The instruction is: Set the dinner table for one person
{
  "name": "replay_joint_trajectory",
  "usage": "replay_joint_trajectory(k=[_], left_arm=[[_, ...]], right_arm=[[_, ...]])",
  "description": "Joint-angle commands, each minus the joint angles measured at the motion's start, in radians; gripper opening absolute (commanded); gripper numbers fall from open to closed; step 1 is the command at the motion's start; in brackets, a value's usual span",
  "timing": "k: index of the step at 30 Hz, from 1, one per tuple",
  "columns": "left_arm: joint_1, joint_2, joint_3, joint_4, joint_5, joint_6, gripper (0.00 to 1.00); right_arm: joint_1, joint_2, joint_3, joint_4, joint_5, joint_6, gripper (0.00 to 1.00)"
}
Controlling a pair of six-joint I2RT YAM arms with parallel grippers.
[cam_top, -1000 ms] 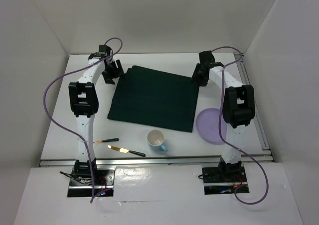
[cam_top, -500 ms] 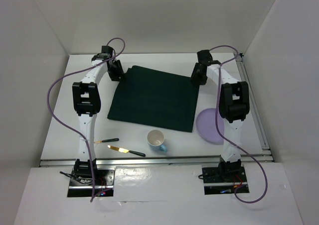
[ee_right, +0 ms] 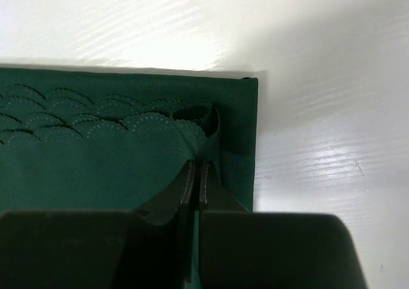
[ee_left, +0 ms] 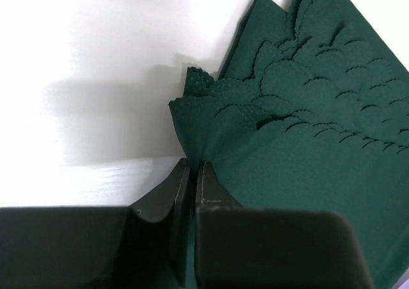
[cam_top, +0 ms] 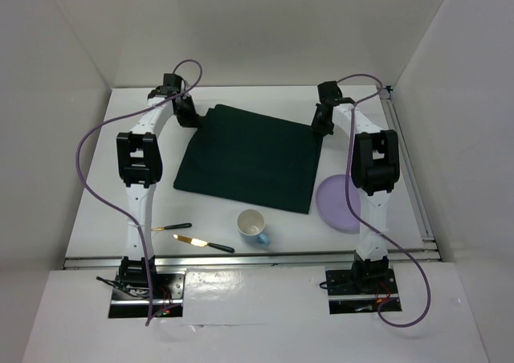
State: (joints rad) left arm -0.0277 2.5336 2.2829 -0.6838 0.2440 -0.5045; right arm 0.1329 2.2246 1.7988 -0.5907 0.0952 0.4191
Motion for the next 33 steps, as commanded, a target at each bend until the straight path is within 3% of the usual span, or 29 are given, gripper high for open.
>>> replay_joint_trajectory(k=[1,11,21,22,23,25,33], left_arm=[[0.002,-0.094,-0.028,0.049,0.048,-0.012,0.00],[-0.008,-0.252,-0.125,0.050,0.011,0.017,0.00],[-0.008,-0.148,-0.030,0.040,0.021,-0.005,0.01],[-0.008,-0.119,-0.016,0.040,0.021,-0.005,0.19],[-0.008,-0.102,-0.005,0.040,0.021,-0.005,0.31],[-0.008,-0.069,0.016,0.040,0.031,-0.005,0.44],[-0.008,-0.026,0.016,0.087,0.002,-0.014,0.46]], right_arm=[[-0.006,-0.039,0.004,0.031,0.009,-0.009,0.00],[-0.015,-0.207,-0.110,0.120,0.074,0.009,0.00],[-0.026,-0.180,-0.095,0.133,0.031,0.018,0.00],[-0.026,-0.180,-0.095,0.134,0.021,0.018,0.00],[-0.026,-0.180,-0.095,0.134,0.021,0.018,0.00],[-0.026,-0.168,-0.082,0.134,0.012,0.018,0.00],[-0.026,-0.137,-0.064,0.124,-0.008,0.018,0.00]])
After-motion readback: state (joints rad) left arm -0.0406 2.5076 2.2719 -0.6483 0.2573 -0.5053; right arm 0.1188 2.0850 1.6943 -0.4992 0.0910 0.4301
